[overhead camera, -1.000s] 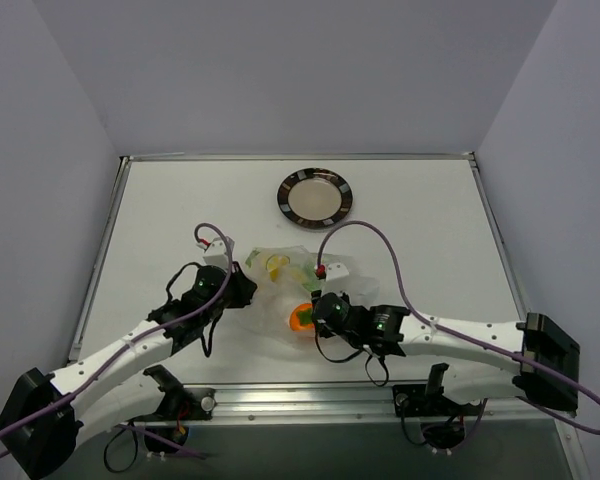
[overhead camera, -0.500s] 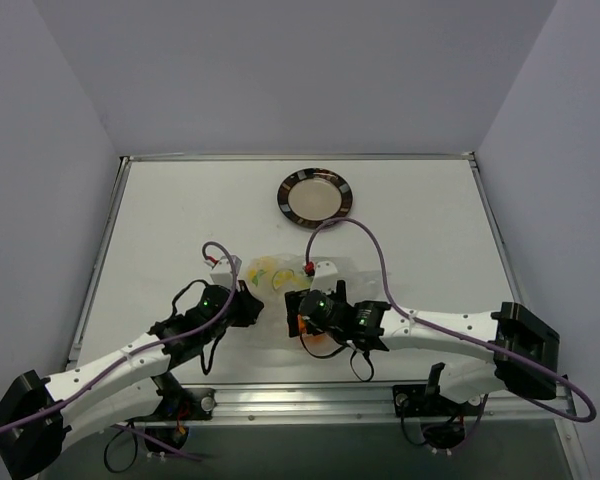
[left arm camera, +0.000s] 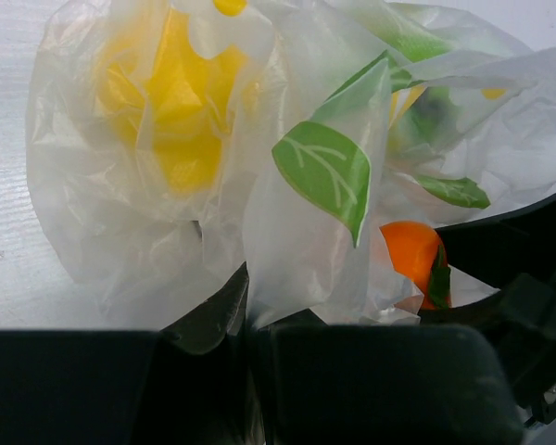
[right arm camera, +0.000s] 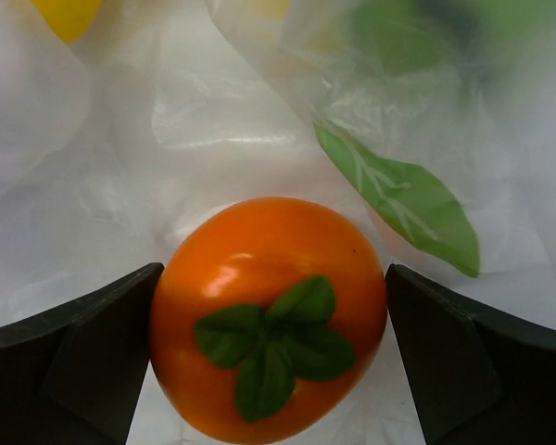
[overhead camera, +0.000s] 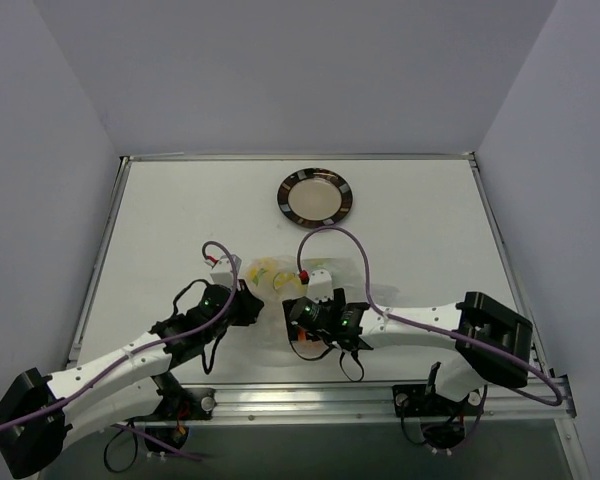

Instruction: Take the fake fruits out of the plastic bag

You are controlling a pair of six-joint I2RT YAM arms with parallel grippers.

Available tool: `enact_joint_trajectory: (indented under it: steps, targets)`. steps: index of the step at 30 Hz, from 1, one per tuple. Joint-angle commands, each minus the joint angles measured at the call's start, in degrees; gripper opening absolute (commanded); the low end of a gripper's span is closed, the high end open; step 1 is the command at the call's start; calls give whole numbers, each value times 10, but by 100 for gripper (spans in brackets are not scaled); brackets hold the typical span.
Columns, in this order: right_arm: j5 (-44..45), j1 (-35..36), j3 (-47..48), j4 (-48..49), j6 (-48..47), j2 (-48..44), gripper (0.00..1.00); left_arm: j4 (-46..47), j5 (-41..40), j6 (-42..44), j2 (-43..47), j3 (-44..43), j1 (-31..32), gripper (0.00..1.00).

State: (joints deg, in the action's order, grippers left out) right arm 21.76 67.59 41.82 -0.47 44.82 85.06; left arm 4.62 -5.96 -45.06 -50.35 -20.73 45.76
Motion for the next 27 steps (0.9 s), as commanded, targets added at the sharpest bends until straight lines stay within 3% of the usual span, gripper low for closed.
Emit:
enact_joint_trajectory:
  steps: [1, 5, 7, 9, 16, 20, 22, 27]
  targets:
    - [16, 4, 20, -23, 3, 25, 100, 7, -11, 2, 9, -22, 3, 3]
    - [42, 19, 26, -23, 4, -10, 93, 0, -12, 6, 10, -26, 3, 2]
    - [73, 31, 33, -23, -3, -58, 72, -2, -12, 8, 10, -31, 3, 2]
    - [71, 35, 41, -23, -19, -106, 59, -3, -13, 12, 8, -35, 3, 2]
    - [1, 37, 74, -25, -47, -203, 57, -30, -34, 27, 16, -45, 2, 3]
    - [-14, 35, 94, 31, -78, -225, 57, -27, -33, 29, 8, -44, 3, 2]
    - [-28, 24, 103, 70, -91, -221, 57, -19, -31, 28, -2, -42, 3, 2]
    - [-170, -14, 171, 153, -124, -160, 57, -16, -32, 23, 2, -43, 4, 2]
